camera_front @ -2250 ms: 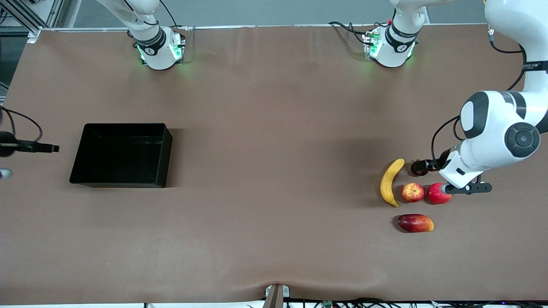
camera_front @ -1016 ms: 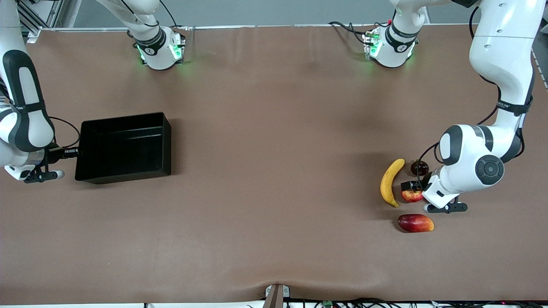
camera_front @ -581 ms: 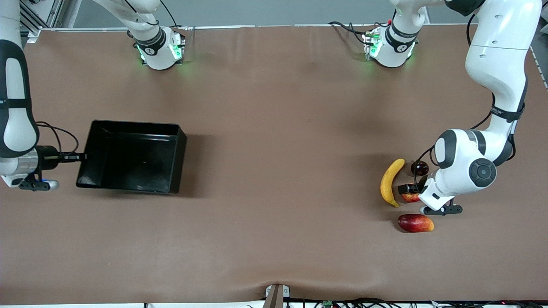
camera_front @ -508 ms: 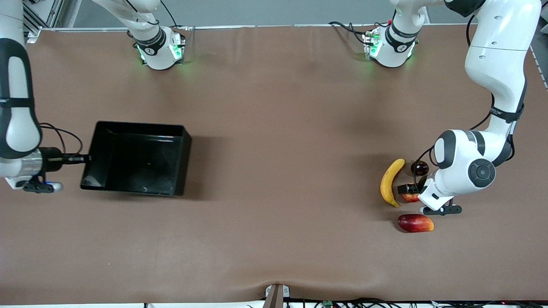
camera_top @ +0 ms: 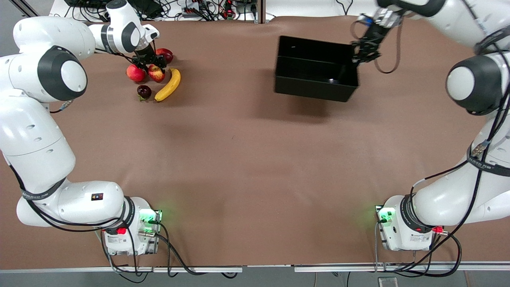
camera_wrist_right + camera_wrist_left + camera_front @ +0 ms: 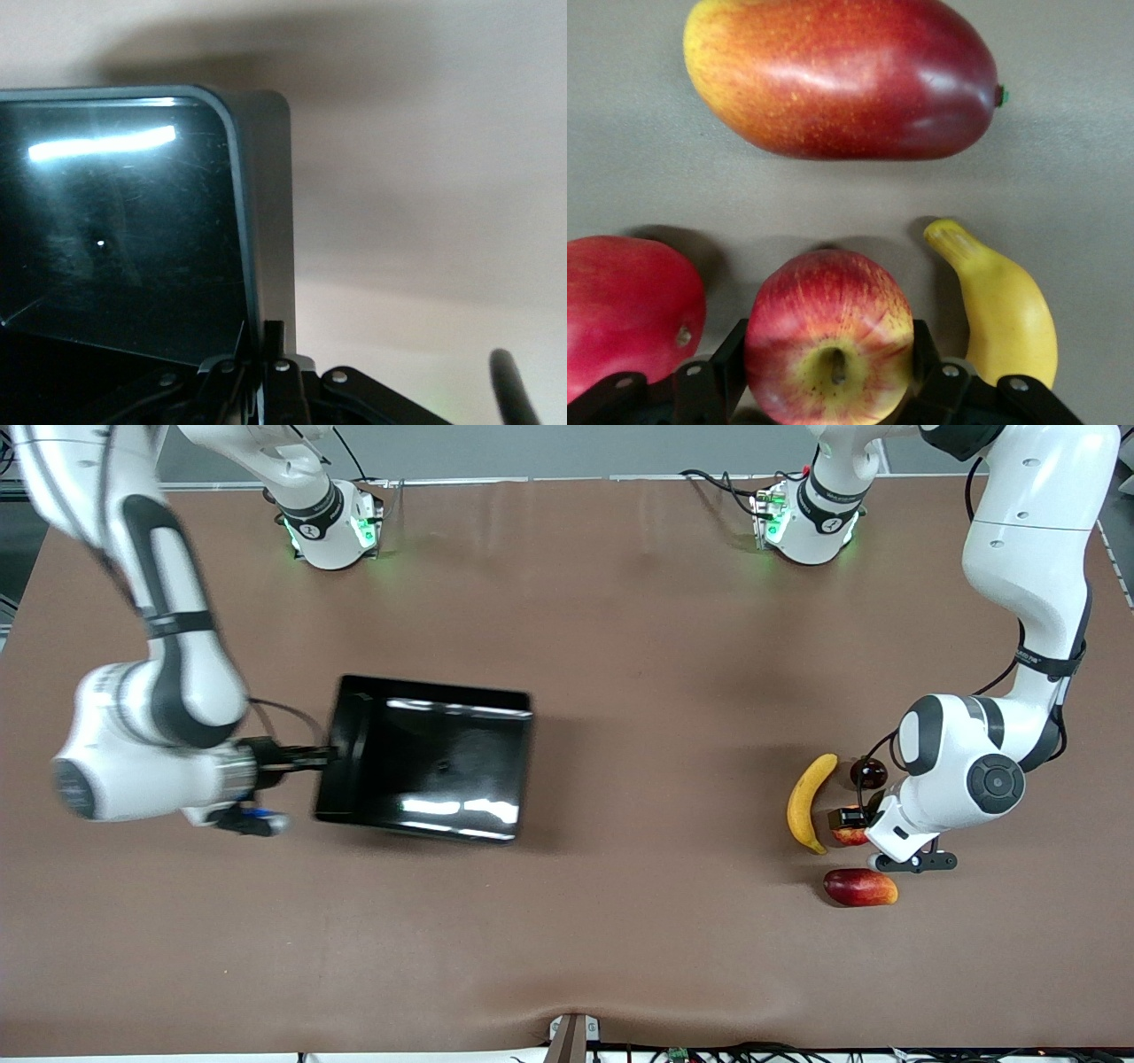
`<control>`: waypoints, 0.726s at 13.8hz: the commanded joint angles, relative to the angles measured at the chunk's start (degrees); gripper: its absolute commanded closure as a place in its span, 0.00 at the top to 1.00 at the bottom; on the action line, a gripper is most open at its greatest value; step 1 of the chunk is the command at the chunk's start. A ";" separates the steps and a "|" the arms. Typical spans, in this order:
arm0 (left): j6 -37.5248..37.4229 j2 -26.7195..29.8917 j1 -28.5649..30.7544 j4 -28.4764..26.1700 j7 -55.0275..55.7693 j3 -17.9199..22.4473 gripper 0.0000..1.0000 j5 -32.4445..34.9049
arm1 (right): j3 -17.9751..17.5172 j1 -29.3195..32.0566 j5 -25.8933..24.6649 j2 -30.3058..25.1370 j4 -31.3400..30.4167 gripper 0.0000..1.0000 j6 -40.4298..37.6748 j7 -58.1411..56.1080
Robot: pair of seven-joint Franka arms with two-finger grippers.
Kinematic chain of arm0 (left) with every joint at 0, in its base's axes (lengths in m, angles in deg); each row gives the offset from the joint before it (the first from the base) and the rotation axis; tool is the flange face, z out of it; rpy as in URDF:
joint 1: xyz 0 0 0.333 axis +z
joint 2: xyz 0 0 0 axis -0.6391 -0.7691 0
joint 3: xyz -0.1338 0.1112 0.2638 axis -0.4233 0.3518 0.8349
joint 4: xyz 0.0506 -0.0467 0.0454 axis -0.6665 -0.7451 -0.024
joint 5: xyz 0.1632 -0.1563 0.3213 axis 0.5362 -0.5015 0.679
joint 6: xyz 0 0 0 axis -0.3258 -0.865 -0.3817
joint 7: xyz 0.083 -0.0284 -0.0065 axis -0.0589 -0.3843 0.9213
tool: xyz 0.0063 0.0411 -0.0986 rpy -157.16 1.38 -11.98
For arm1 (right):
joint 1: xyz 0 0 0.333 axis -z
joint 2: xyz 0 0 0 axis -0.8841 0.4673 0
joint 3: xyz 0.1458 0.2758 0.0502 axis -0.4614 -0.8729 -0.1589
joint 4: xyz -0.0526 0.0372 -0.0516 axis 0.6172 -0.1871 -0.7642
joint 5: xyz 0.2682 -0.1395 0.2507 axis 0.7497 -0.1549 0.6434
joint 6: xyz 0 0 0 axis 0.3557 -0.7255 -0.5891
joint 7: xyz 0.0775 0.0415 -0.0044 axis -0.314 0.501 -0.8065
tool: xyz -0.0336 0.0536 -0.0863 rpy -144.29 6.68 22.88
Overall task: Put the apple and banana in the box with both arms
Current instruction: 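Grasp the apple with the left gripper while the right gripper slides the box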
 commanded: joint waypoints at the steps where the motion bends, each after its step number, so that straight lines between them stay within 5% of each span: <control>1: -5.64 5.06 -0.04 -0.37 -0.54 -0.13 0.00 0.96 | 0.74 -6.84 2.13 -0.30 0.10 0.00 2.51 6.18; 4: -9.86 10.07 -0.48 -0.46 -0.36 -0.75 0.00 0.96 | 0.83 -16.96 2.49 1.36 -0.95 0.00 13.31 16.80; 10: -20.32 18.07 -0.30 -0.19 4.46 -5.66 0.00 0.43 | 0.74 -24.27 2.66 6.81 -0.78 0.00 23.96 22.53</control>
